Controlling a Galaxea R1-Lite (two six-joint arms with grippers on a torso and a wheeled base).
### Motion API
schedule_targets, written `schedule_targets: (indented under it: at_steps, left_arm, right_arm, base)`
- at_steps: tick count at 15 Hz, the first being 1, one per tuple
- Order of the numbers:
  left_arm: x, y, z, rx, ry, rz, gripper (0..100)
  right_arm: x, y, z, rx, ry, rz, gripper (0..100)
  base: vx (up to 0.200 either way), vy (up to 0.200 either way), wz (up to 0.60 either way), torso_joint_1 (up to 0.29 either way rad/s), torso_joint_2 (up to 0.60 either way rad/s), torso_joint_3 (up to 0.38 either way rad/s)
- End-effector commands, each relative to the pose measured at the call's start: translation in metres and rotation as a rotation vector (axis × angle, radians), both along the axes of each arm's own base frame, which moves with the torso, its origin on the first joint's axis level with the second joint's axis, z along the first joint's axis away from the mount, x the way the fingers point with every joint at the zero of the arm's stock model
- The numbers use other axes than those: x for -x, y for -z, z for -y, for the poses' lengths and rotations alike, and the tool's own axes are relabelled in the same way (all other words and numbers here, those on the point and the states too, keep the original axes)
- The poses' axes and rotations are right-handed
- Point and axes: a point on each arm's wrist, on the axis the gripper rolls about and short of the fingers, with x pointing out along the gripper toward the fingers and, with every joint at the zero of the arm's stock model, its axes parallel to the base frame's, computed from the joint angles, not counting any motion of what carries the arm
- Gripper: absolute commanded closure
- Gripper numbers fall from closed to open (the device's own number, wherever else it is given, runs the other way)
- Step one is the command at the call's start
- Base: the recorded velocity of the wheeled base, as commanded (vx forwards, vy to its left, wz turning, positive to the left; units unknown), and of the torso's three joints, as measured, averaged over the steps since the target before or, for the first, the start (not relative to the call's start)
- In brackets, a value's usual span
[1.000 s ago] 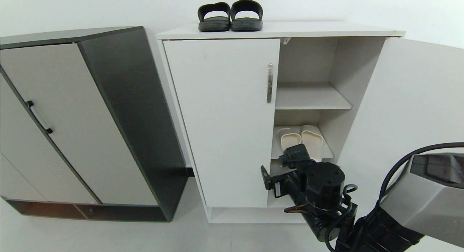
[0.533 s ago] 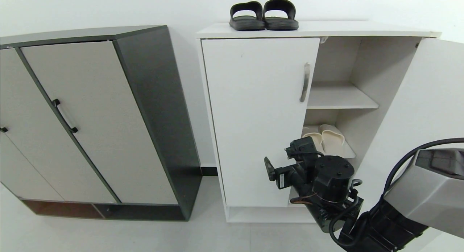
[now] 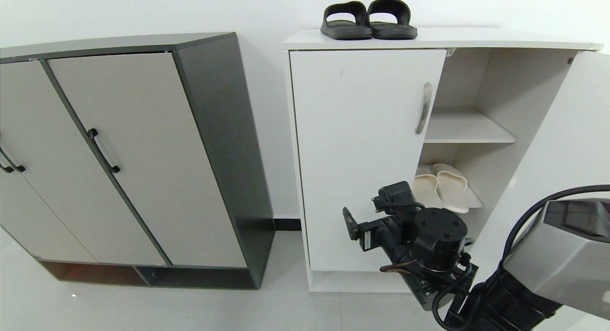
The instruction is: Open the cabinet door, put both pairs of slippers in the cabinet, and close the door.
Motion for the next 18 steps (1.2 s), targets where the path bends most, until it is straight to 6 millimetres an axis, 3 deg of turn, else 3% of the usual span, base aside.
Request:
schedule_targets:
  at_steps: [1, 14, 18]
  left_arm:
    - [0.0000, 0.0000, 0.0000, 0.000, -0.001, 0.000, 100]
    - [0.0000, 0.0000, 0.0000, 0.003, -0.002, 0.000, 100]
    - [0.0000, 0.0000, 0.0000, 0.002, -0.002, 0.000, 100]
  right_arm:
    - [0.0021, 0.0039, 0.0006, 0.016, -0.011, -0.011, 0]
    - [0.0015, 0.0130, -0.0007, 0.029, -0.033, -0.014, 0]
    - [0.0017, 0.0134, -0.0005, 0.031, -0.033, -0.017, 0]
  base:
    - [0.000, 0.000, 0.00, 0.000, 0.00, 0.000]
    - [0.000, 0.000, 0.00, 0.001, -0.04, -0.043]
    - [0.000, 0.000, 0.00, 0.032, -0.29, -0.265]
